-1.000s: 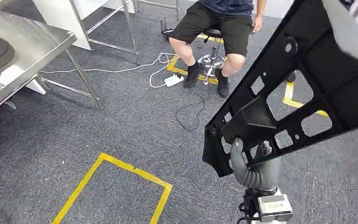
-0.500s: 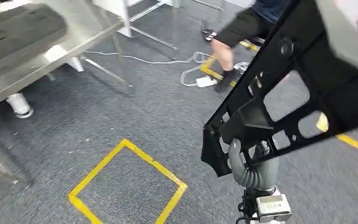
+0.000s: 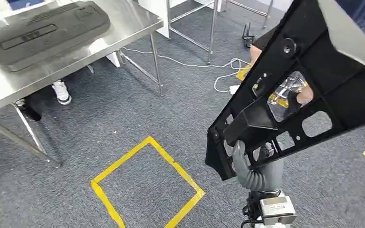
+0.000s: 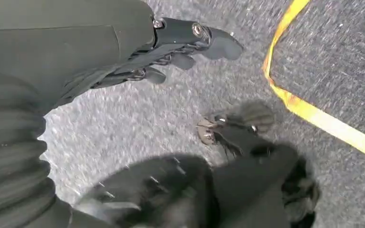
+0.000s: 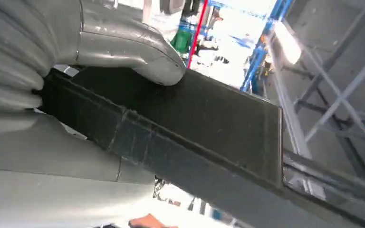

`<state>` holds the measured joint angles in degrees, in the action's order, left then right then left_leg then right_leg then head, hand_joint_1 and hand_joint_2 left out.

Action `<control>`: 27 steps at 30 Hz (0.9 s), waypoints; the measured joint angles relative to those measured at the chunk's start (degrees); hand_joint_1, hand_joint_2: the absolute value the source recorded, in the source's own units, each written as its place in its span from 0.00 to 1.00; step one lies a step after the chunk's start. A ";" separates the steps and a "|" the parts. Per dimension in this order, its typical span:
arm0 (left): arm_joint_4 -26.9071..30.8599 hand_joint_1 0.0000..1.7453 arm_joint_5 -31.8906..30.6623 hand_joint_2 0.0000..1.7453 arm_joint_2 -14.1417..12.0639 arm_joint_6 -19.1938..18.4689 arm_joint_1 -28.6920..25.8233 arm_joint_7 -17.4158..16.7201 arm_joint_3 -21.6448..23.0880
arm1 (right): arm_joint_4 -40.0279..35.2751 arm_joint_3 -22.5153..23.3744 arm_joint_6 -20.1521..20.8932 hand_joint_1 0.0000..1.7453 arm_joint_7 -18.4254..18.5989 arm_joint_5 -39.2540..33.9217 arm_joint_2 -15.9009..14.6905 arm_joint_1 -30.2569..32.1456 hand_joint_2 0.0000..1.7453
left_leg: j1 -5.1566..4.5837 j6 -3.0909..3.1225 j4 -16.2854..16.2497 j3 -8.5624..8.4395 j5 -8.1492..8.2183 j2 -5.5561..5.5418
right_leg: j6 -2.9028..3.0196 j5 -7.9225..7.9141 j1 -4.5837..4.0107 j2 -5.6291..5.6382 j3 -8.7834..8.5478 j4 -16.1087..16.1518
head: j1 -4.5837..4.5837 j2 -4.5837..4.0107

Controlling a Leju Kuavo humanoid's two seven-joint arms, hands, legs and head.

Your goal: Take the parts from the cabinet and place them on the table.

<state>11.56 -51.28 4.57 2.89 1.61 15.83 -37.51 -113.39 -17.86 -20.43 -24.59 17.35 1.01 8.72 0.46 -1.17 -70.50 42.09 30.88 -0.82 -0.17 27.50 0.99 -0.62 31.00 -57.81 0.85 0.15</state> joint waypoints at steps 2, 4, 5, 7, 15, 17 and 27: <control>-0.02 0.00 -0.02 1.00 0.15 -0.15 0.02 0.17 -0.04 | 0.02 -0.02 0.02 1.00 0.02 0.26 0.00 -0.03 1.00 | 0.25 -0.32 -6.05 2.25 2.12 0.54 | 0.01 0.01 -0.17 -1.13 0.18 -0.04 | 0.11 0.00; 0.00 0.00 -0.13 1.00 0.13 -0.15 -0.08 0.33 -0.15 | 0.07 -0.02 0.00 1.00 0.08 -0.09 0.02 -0.05 1.00 | 0.43 -0.44 -2.07 -0.73 -0.43 0.69 | -0.01 0.02 -0.14 -1.82 0.10 -0.07 | 0.11 0.00; 0.00 0.00 -0.13 1.00 0.13 -0.15 -0.08 0.37 -0.20 | 0.07 0.02 -0.02 1.00 0.15 -0.22 0.02 -0.08 1.00 | 0.50 -0.38 3.40 -4.06 -2.82 0.88 | -0.04 0.04 -0.09 -2.06 -0.02 -0.08 | 0.11 0.00; 0.00 0.00 -0.18 1.00 0.11 -0.15 0.03 0.46 -0.28 | 0.07 0.00 -0.02 1.00 0.20 -0.22 0.07 -0.08 1.00 | 0.27 -0.12 10.49 -8.40 -3.50 1.92 | -0.50 0.24 -0.58 -2.33 0.02 -0.21 | 0.11 0.00; 0.00 0.00 -0.22 1.00 0.26 -0.15 0.09 0.50 -0.42 | 0.07 -0.02 -0.07 1.00 0.22 -0.57 0.09 -0.16 1.00 | -0.12 0.89 11.04 -7.80 -4.15 1.27 | -0.95 -0.10 -0.66 -2.42 0.14 0.28 | 0.07 0.00; 0.00 0.00 -0.22 1.00 0.26 -0.26 0.12 0.50 -0.44 | 0.07 -0.02 -0.07 1.00 0.22 -0.57 0.11 -0.15 1.00 | -0.24 1.02 11.02 -7.72 -4.16 1.29 | -1.17 -0.23 -0.56 -2.41 0.21 0.34 | 0.07 0.00; 0.00 0.00 -0.53 1.00 0.26 -0.55 0.12 0.33 -0.57 | 0.07 0.00 -0.07 1.00 0.44 -0.59 0.13 -0.15 1.00 | -0.19 1.31 10.99 -7.72 -4.33 1.31 | -1.47 -0.39 -0.70 -2.41 0.28 0.39 | 0.11 0.00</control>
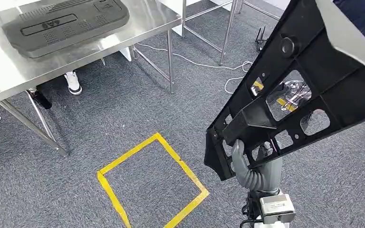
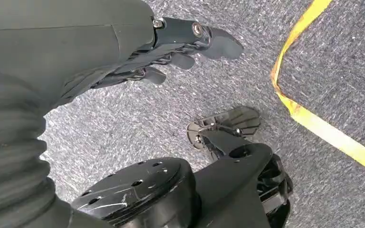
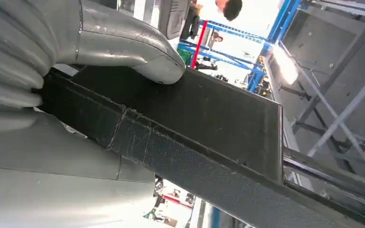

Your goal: Take the parts from the cabinet and place them on the table.

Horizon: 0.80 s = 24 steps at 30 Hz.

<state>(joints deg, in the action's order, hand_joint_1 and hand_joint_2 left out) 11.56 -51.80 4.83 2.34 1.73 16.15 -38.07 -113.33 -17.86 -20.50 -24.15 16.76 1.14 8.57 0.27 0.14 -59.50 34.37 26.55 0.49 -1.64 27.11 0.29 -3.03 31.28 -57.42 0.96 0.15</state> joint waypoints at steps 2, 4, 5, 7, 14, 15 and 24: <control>0.00 0.00 -0.28 1.00 0.00 -0.42 0.00 0.00 -0.02 | 0.00 0.00 0.02 1.00 0.04 -0.11 0.00 -0.01 1.00 | 0.08 0.01 0.00 0.00 -0.02 0.00 | 0.00 0.00 -0.07 0.00 -0.01 -0.01 | 0.00 0.00; 0.00 0.00 -0.35 1.00 0.00 -0.66 0.00 0.00 -0.02 | 0.00 0.00 0.02 1.00 0.07 -0.11 0.00 -0.03 1.00 | 0.15 0.04 0.00 -0.01 -0.05 0.00 | 0.01 0.00 -0.19 0.00 -0.01 -0.04 | 0.00 0.00; 0.00 0.00 -0.41 1.00 0.00 -0.72 0.00 0.00 -0.02 | 0.00 0.00 0.04 1.00 0.09 -0.11 0.00 -0.04 1.00 | 0.09 0.07 -0.10 0.02 -0.02 0.00 | -0.08 -0.07 -0.14 0.00 -0.03 0.04 | -0.02 0.00; 0.00 0.00 -0.48 1.00 0.00 -0.72 0.00 -0.09 -0.02 | 0.02 0.00 0.07 1.00 0.09 -0.11 0.00 -0.07 1.00 | -0.01 0.09 -0.12 0.04 -0.01 0.00 | -0.17 -0.12 0.01 0.00 -0.01 0.03 | 0.04 0.00; 0.00 0.00 -0.96 1.00 0.02 -0.72 0.05 -1.42 -0.02 | 0.00 -0.11 0.17 1.00 0.11 0.24 0.31 -0.35 1.00 | -0.08 1.54 1.17 -0.58 -0.31 -0.42 | -1.10 0.05 0.06 -0.35 -0.06 0.32 | 0.04 0.00; 0.00 0.00 -1.05 1.00 0.11 -0.74 0.00 -1.49 -0.02 | 0.02 -0.13 0.17 1.00 0.13 0.35 0.31 -0.33 1.00 | 0.20 1.76 1.78 -0.93 -0.38 -0.55 | -1.09 0.56 0.47 0.81 0.59 -0.97 | -0.13 0.00; 0.00 0.00 -1.62 1.00 0.37 -0.81 0.25 -1.55 -0.04 | 0.35 -0.20 0.20 1.00 0.46 0.46 0.20 -0.28 1.00 | 1.03 0.58 1.73 -2.27 0.93 -2.56 | -3.81 -1.53 2.06 2.69 2.85 -1.92 | -0.53 0.00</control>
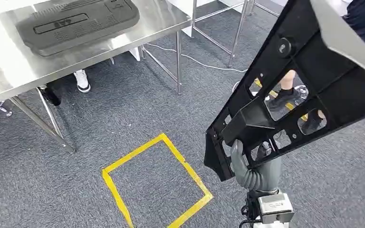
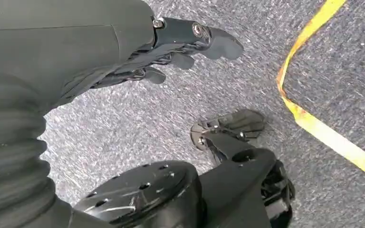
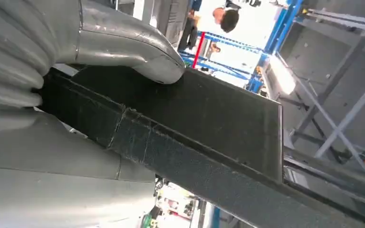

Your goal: Take the parts from the cabinet and place them on the table.

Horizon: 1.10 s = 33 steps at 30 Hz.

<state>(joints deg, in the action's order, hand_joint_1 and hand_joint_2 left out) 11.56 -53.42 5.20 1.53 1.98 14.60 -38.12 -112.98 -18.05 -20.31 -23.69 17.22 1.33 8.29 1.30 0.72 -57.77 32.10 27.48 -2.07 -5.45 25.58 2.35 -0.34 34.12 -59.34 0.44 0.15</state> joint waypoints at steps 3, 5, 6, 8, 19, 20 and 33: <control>0.00 0.00 -0.04 1.00 -0.22 0.02 0.01 -0.02 -0.02 | 0.15 -0.02 0.00 1.00 0.18 -0.02 0.00 0.01 1.00 | -0.58 -1.20 -0.04 0.00 0.61 -0.22 | 2.34 1.06 -0.47 0.50 -1.07 1.37 | -0.02 0.00; 0.00 0.00 -0.09 1.00 -0.22 0.02 -0.13 -0.07 -0.02 | 0.17 -0.04 0.02 1.00 0.20 -0.02 0.02 -0.01 1.00 | -0.16 -1.74 0.32 -0.53 0.98 -0.18 | 3.15 1.39 -0.51 0.53 -1.41 1.44 | -0.06 0.00; 0.00 0.00 -0.11 1.00 -0.22 0.02 -0.16 -0.09 -0.02 | 0.13 -0.07 0.04 1.00 0.20 0.00 0.09 0.08 1.00 | -0.03 -2.04 -0.29 -0.40 1.46 0.31 | 3.67 1.67 -0.33 0.55 -2.12 1.65 | 0.05 0.00; 0.00 0.00 -0.11 1.00 -0.20 0.00 -0.07 -0.07 -0.04 | 0.15 -0.09 0.04 1.00 0.20 0.00 0.13 -0.01 1.00 | -0.08 -1.95 -7.05 2.98 3.41 1.58 | 4.87 2.51 -0.64 0.24 -3.35 1.67 | 0.46 0.00; 0.02 0.00 -0.22 1.00 -0.35 0.02 -0.72 -0.41 -0.15 | 0.44 -0.11 0.04 1.00 0.24 -0.09 0.22 0.34 1.00 | -2.31 1.08 -3.15 7.31 -3.71 1.99 | 3.51 8.46 -1.63 0.25 -10.93 2.23 | 0.63 0.00; 0.02 0.00 -0.22 1.00 -0.37 0.02 -0.70 -0.42 -0.15 | 0.42 -0.11 0.04 1.00 0.24 -0.09 0.24 0.31 1.00 | -2.37 1.33 -2.68 6.58 -3.18 1.90 | 2.61 7.80 -1.68 0.24 -11.12 2.07 | 0.72 0.00; -0.04 0.00 -0.17 1.00 0.02 0.00 -0.80 -0.37 -0.20 | 0.63 -0.22 0.09 1.00 0.35 -0.11 -0.11 0.39 1.00 | -0.41 -0.41 0.52 -6.65 6.95 0.00 | 0.38 -2.51 -1.33 -0.60 4.56 -0.22 | -0.44 0.00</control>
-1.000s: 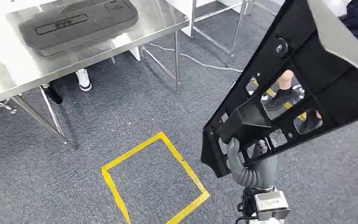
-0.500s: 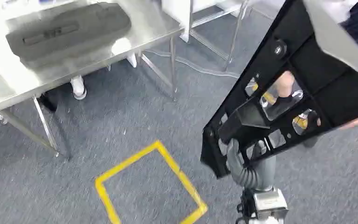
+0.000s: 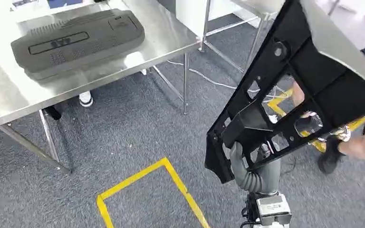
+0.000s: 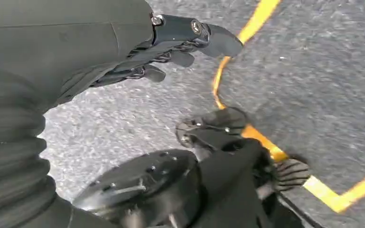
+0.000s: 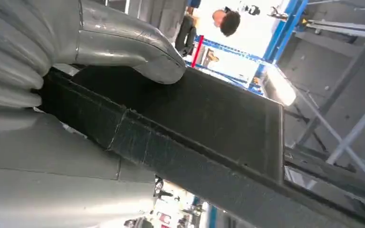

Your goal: Take the parts from the cabinet and place them on the table.

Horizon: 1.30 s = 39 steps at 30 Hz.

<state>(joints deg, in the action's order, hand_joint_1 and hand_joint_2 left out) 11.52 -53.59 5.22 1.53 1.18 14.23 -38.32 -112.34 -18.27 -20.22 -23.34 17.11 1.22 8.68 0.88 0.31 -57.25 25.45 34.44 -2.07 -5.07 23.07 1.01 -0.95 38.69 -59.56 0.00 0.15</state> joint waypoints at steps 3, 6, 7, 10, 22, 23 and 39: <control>0.09 0.00 -0.02 1.00 -0.02 0.00 0.21 -0.02 0.00 | -0.13 0.07 -0.02 1.00 -0.02 -0.07 0.17 -0.06 1.00 | -0.11 -1.00 -0.34 -2.09 -0.93 0.36 | 3.15 0.36 0.88 0.58 -2.01 0.83 | 0.77 0.00; 0.07 0.00 -0.02 1.00 -0.04 -0.02 0.34 0.00 0.00 | -0.15 0.07 -0.02 1.00 -0.07 -0.04 0.22 -0.10 1.00 | 0.02 -0.89 -13.10 5.23 -2.47 1.44 | 4.59 2.24 0.72 0.56 -5.42 1.97 | 1.01 0.00; 0.07 0.00 -0.02 1.00 -0.02 -0.02 0.27 0.00 0.00 | -0.15 0.09 -0.02 1.00 -0.04 -0.04 0.22 -0.04 1.00 | 0.00 -1.08 -16.25 8.40 0.30 1.57 | 4.69 3.01 0.64 0.58 -6.76 2.44 | 1.01 0.00; 0.02 0.00 -0.02 1.00 -0.02 -0.17 -0.28 -0.09 0.00 | -0.15 0.02 0.02 1.00 -0.04 -0.07 0.22 -0.01 1.00 | 0.01 -1.33 -15.54 13.45 9.30 1.60 | 4.65 5.68 0.52 1.10 -11.20 3.33 | 1.09 0.00; 0.09 0.00 0.26 1.00 -0.13 1.09 1.01 -0.55 -0.57 | -0.17 0.00 0.04 1.00 -0.11 0.55 0.13 -0.12 1.00 | -0.93 2.24 -3.53 13.59 -11.40 1.40 | 2.16 16.85 0.47 1.45 -9.28 -10.06 | 0.77 0.00; 0.09 0.00 0.22 1.00 -0.09 1.09 1.01 -0.57 -0.74 | -0.17 0.00 0.04 1.00 -0.11 0.61 0.07 0.01 1.00 | -0.93 2.26 -3.54 13.45 -11.02 1.29 | 1.89 17.52 0.52 1.45 -5.49 -14.60 | 0.81 0.00; 0.04 0.00 -0.70 1.00 0.50 1.64 0.60 -0.44 -1.51 | -0.11 -0.15 -0.11 1.00 0.17 1.62 -0.22 0.02 1.00 | -1.20 1.41 -2.94 10.22 -8.70 0.52 | 1.68 4.17 0.07 1.46 -5.13 0.01 | 0.77 0.00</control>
<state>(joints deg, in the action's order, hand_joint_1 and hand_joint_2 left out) 11.56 -54.29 5.73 3.17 1.78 13.79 -39.82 -112.45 -18.43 -20.33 -23.17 18.73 1.01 8.70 -0.32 1.72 -60.19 35.67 25.74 -1.55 -3.39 27.24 1.09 0.52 33.56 -59.55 0.76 0.15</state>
